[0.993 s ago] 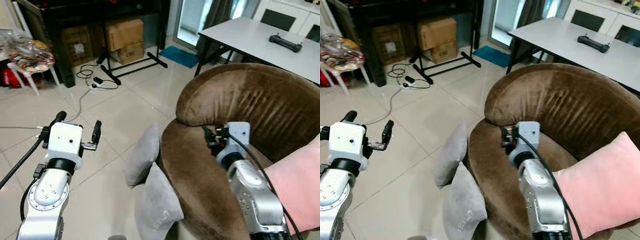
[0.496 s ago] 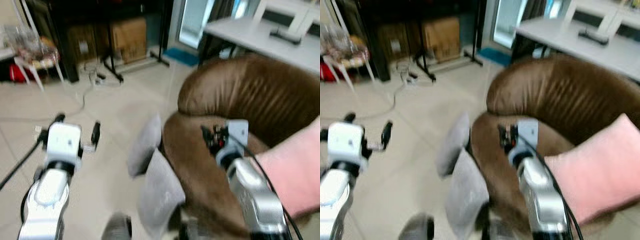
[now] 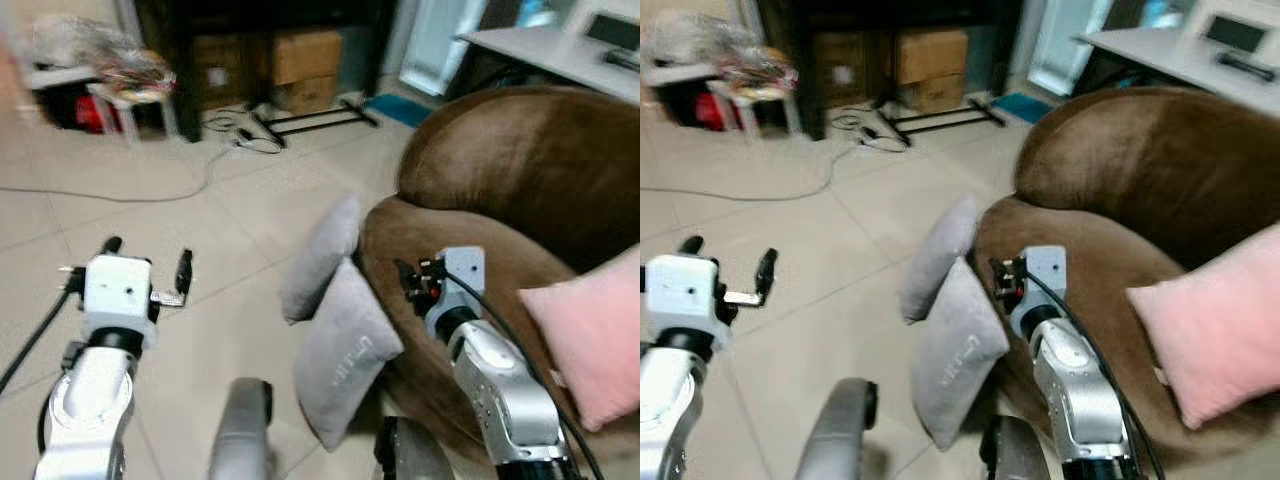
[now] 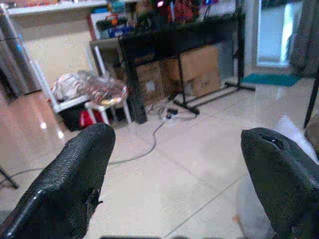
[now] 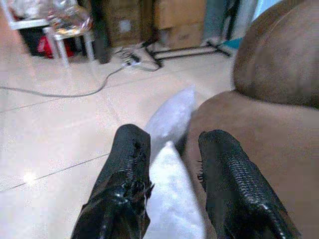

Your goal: Move the pillow to the sofa from floor

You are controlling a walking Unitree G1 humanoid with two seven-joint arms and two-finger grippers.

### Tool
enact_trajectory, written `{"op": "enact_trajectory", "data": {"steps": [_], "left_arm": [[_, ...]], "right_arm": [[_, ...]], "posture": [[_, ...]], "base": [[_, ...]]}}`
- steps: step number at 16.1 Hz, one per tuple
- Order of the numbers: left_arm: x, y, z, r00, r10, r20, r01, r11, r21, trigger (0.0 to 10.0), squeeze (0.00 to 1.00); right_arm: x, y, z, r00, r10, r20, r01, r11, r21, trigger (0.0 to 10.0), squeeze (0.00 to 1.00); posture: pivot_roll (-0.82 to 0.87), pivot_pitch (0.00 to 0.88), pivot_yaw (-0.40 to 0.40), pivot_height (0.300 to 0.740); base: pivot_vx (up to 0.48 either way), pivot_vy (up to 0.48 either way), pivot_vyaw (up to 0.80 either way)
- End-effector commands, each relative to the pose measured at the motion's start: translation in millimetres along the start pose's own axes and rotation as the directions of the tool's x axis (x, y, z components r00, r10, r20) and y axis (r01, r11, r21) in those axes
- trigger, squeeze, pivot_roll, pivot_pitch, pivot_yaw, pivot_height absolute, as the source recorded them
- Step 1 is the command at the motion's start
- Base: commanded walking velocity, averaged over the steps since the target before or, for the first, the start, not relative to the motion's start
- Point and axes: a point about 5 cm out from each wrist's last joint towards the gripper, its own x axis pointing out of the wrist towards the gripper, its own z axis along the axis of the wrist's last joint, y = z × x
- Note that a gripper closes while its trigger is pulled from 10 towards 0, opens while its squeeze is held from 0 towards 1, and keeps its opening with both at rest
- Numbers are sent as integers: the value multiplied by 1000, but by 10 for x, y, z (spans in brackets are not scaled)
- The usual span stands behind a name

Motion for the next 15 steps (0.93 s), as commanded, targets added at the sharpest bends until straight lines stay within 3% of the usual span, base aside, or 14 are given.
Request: {"op": "enact_trajectory", "data": {"steps": [1,10,12,15], "left_arm": [[-4,-42,29,1000,-13,14,13,1000,-17,10000,0],[9,-57,14,1000,-23,11,23,1000,-16,10000,0],[12,-59,11,999,-29,12,29,1000,-11,10000,0],[10,-66,7,1000,-29,13,29,1000,-6,10000,0]], "right_arm": [[11,-59,47,1000,-24,13,24,999,-21,10000,0],[51,-90,57,998,-62,7,62,995,-83,10000,0],[55,-107,43,997,-80,4,81,995,-67,10000,0],[50,-54,44,1000,-23,2,23,999,-39,10000,0]], "posture": [[146,0,-93,605],[143,0,-93,605],[143,0,-92,605],[144,0,-96,605]], "base": [[322,0,0],[356,0,0],[360,0,0],[339,0,0]]}}
